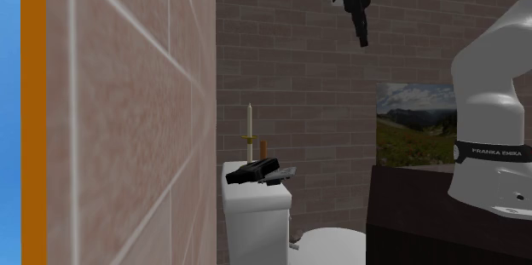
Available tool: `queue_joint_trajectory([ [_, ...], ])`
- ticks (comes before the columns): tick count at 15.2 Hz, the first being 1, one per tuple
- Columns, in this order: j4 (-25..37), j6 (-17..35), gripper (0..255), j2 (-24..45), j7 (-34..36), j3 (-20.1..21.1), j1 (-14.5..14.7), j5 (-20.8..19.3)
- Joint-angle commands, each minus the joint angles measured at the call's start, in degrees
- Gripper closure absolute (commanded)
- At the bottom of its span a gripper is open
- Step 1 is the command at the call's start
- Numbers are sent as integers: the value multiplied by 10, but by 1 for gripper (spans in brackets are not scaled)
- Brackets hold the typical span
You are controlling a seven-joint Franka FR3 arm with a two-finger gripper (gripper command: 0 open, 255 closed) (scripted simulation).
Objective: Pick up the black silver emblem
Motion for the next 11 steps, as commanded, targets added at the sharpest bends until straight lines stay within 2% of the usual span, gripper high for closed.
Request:
queue_joint_trajectory([
  [1,0,0,0,0,0,0,0,0],
  [6,-100,141,0,-6,-36,42,28,-56],
  [11,-187,297,0,15,-53,81,46,-124],
])
